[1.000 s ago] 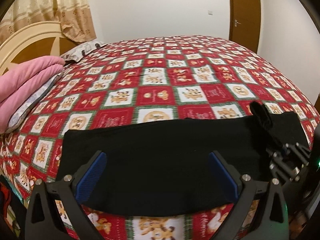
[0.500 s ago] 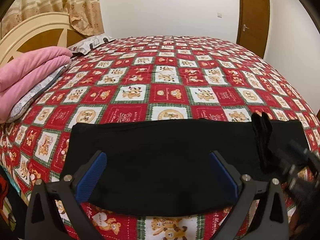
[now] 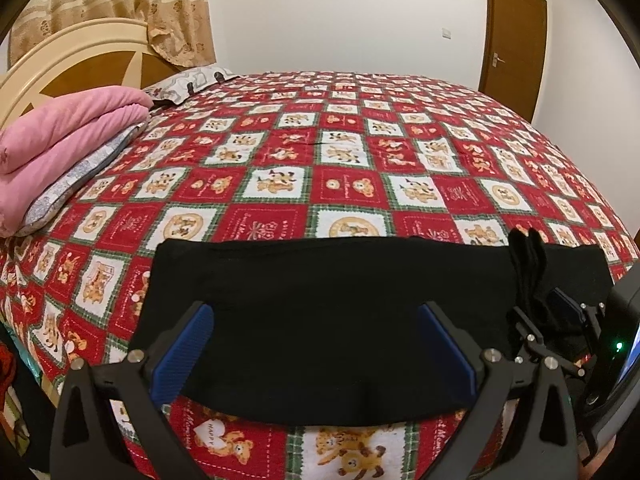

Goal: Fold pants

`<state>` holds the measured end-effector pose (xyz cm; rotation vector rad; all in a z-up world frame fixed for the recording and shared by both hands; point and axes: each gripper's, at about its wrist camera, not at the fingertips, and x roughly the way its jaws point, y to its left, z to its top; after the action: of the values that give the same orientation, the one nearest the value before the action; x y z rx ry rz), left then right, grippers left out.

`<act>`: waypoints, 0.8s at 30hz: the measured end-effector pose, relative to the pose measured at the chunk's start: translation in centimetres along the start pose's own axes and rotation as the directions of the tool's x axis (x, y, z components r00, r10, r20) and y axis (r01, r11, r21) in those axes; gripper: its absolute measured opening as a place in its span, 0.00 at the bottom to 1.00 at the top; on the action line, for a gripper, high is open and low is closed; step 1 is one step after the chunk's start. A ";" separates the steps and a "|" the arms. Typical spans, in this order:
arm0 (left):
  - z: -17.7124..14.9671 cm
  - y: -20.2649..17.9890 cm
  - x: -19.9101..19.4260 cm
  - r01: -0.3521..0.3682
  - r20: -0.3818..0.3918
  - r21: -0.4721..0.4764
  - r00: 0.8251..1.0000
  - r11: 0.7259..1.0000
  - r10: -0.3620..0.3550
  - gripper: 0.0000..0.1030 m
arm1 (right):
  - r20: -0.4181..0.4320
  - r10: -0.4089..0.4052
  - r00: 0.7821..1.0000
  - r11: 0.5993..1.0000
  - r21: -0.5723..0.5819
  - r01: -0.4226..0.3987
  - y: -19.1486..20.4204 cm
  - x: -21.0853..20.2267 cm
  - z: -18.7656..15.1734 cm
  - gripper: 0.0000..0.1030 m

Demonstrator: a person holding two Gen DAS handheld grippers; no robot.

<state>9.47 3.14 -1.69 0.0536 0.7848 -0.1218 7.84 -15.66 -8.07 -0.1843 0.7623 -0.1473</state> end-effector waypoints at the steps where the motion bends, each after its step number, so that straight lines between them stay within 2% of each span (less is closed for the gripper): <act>1: 0.0 0.2 0.0 -0.002 -0.001 -0.006 1.000 1.000 0.002 1.00 | -0.008 -0.002 1.000 1.000 -0.006 0.002 0.0 -0.1 0.2 0.25; 5: -0.1 0.9 0.0 0.002 -0.004 -0.027 1.000 1.000 -0.002 1.00 | -0.033 0.050 0.998 0.997 0.055 -0.048 -1.7 -0.5 0.5 0.14; 7: -0.1 1.0 -0.2 0.001 -0.001 -0.029 1.000 1.000 -0.001 1.00 | -0.025 0.066 0.998 0.996 0.068 -0.064 -2.1 -1.4 0.5 0.14; 11: -0.2 1.3 0.0 0.002 -0.004 -0.035 1.000 0.999 -0.002 1.00 | -0.025 0.096 0.995 0.995 0.001 -0.096 -0.8 -2.9 -0.2 0.14; 13: -0.2 1.5 0.1 0.005 -0.007 -0.040 1.000 0.999 -0.005 1.00 | -0.042 0.082 0.996 0.995 -0.049 -0.084 0.3 -2.4 -1.1 0.14; 14: -0.2 1.5 0.2 0.005 -0.010 -0.041 1.000 0.999 -0.006 1.00 | -0.042 0.070 0.997 0.995 -0.068 -0.073 0.7 -2.1 -1.5 0.18; 16: -0.3 1.5 0.2 0.012 -0.016 -0.044 1.000 0.999 -0.013 1.00 | -0.001 0.032 0.999 0.994 -0.109 -0.032 1.4 -2.1 -1.8 0.20; 18: -0.3 1.6 0.1 0.008 -0.012 -0.040 1.000 0.999 -0.009 1.00 | 0.001 0.008 1.000 0.990 -0.139 -0.007 2.0 -2.3 -1.7 0.22; 19: -0.3 1.6 0.1 0.003 -0.010 -0.039 1.000 0.999 -0.004 1.00 | -0.001 0.024 1.000 0.991 -0.131 -0.024 1.9 -2.5 -1.6 0.28; 20: -0.3 1.7 0.1 -0.003 -0.008 -0.038 1.000 0.999 0.002 1.00 | 0.002 0.089 0.996 0.991 -0.097 -0.088 1.6 -3.0 -1.2 0.41; 22: -0.4 2.1 0.2 -0.015 -0.008 -0.041 1.000 0.999 0.014 1.00 | 0.018 0.224 0.974 0.974 -0.030 -0.224 1.1 -3.9 -0.7 0.61; 24: -0.4 2.7 0.3 -0.032 -0.010 -0.049 0.999 0.998 0.032 1.00 | 0.049 0.332 0.942 0.943 0.017 -0.334 1.2 -5.0 0.2 0.63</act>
<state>9.68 5.88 -2.18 0.0200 0.7960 -0.0718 4.45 -13.49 -4.82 -0.0324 0.7358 0.1689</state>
